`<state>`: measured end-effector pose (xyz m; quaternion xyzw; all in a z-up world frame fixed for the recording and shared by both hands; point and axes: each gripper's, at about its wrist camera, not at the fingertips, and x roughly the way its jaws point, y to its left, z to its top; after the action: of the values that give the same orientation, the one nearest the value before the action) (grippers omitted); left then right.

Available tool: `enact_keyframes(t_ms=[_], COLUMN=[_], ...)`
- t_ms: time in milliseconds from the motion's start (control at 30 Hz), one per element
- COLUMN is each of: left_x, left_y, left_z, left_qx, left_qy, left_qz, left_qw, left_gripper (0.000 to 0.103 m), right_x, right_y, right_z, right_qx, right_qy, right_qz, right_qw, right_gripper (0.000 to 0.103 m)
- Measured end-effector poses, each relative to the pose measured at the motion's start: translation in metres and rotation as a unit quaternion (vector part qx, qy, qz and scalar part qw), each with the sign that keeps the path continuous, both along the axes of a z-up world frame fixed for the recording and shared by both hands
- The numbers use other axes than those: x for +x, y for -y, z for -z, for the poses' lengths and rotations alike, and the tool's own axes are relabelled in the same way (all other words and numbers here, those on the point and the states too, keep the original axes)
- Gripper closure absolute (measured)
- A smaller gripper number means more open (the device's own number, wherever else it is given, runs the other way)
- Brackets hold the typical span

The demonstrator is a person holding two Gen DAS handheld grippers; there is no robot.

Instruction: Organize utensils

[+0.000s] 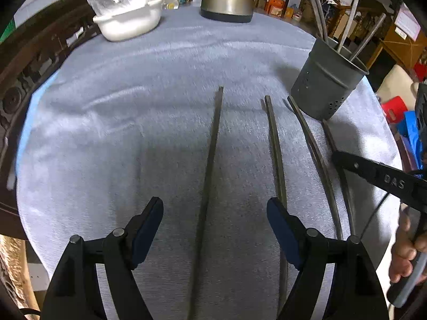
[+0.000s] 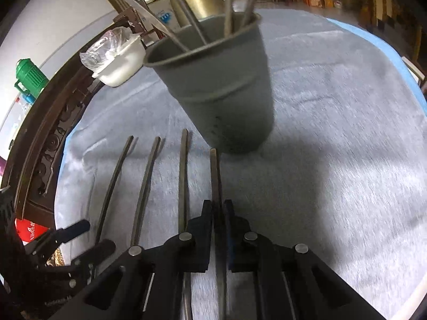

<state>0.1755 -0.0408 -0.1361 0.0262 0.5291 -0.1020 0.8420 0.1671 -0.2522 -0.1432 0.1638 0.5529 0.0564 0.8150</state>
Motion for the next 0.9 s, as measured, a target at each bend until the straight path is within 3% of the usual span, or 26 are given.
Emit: enact_keyframes(t_ms=[267,900], left_x=[-0.007,-0.005], left_y=[0.006,0.007], left_z=[-0.003,0.002], left_qx=[0.033,0.079], left_qy=[0.021,0.022], left_qz=[0.011,0.022], left_qw=[0.9992,0.9964], left_gripper=[0.022,0.022], right_x=[0.0,0.012], right_y=[0.001,-0.004], right_z=[-0.002,-0.003], right_qx=[-0.01,-0.024], right_qy=[-0.039,-0.037], right_qz=[0.017,0.008], right_qw=[0.999,0.999], right_gripper=[0.093,0.093])
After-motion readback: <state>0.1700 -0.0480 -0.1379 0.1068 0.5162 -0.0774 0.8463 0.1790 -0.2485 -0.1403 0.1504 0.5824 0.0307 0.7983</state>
